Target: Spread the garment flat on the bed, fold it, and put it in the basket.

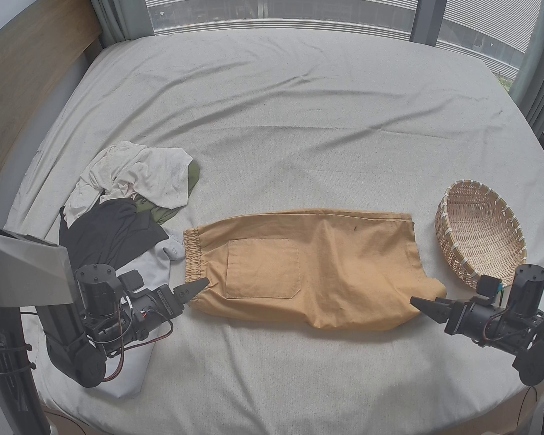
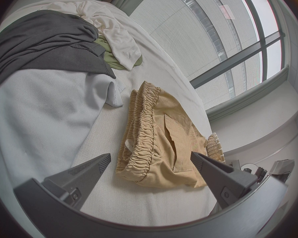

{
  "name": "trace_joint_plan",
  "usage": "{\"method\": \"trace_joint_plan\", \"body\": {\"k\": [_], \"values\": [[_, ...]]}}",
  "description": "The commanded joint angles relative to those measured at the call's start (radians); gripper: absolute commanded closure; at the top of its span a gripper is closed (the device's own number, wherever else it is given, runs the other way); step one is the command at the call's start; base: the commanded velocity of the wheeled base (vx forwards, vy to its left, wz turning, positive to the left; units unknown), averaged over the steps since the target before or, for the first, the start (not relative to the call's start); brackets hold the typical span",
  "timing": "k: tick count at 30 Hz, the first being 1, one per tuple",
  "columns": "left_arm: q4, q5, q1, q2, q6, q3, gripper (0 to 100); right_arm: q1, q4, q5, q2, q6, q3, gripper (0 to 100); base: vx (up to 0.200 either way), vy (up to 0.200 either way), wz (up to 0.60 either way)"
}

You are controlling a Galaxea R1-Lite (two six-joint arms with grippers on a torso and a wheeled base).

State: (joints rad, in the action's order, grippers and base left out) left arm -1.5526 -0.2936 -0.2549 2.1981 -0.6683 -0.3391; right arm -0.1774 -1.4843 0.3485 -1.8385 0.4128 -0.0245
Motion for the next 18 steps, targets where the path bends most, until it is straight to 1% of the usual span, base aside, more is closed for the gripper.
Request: {"method": "trace_joint_plan", "body": {"k": [1, 2, 3, 6, 7, 8, 13, 14, 15, 18], "values": [[0.000, 0.013, -0.001, 0.008, -0.002, -0.012, 0, -0.005, 0.139, 0.000, 0.318, -0.005, 0.011, 0, 0.000, 0.000, 0.00], [0.000, 0.013, -0.001, 0.008, -0.002, -0.012, 0, -0.005, 0.139, 0.000, 0.318, -0.005, 0.011, 0, 0.000, 0.000, 0.00], [0.000, 0.013, -0.001, 0.022, -0.002, -0.015, 0, -0.004, 0.183, -0.002, 0.354, -0.005, -0.020, 0, 0.000, 0.000, 0.00], [0.000, 0.019, -0.003, 0.034, -0.002, -0.026, 0, -0.005, 0.259, -0.002, 0.380, -0.005, -0.109, 0, 0.000, 0.000, 0.00], [0.000, 0.019, -0.003, 0.034, -0.002, -0.026, 0, -0.005, 0.263, 0.000, 0.380, -0.005, -0.115, 0, 0.000, 0.000, 0.00], [0.000, 0.018, -0.004, 0.034, -0.002, -0.031, 0, -0.010, 0.317, 0.000, 0.378, -0.005, -0.186, 0, 0.000, 0.000, 0.00], [0.000, 0.019, -0.004, 0.052, -0.004, -0.038, 0, -0.050, 0.443, 0.006, 0.355, 0.006, -0.377, 0, 0.000, 0.000, 0.00], [0.000, 0.019, -0.004, 0.052, -0.004, -0.038, 0, -0.050, 0.443, 0.006, 0.355, 0.006, -0.377, 0, 0.000, 0.000, 0.00], [0.000, 0.019, -0.004, 0.063, -0.004, -0.043, 0, -0.066, 0.466, 0.006, 0.334, 0.009, -0.425, 0, 0.000, 0.000, 0.00], [0.000, 0.019, -0.006, 0.072, -0.004, -0.046, 0, -0.094, 0.463, 0.004, 0.321, 0.018, -0.448, 0, 0.000, 0.000, 0.00]]}}
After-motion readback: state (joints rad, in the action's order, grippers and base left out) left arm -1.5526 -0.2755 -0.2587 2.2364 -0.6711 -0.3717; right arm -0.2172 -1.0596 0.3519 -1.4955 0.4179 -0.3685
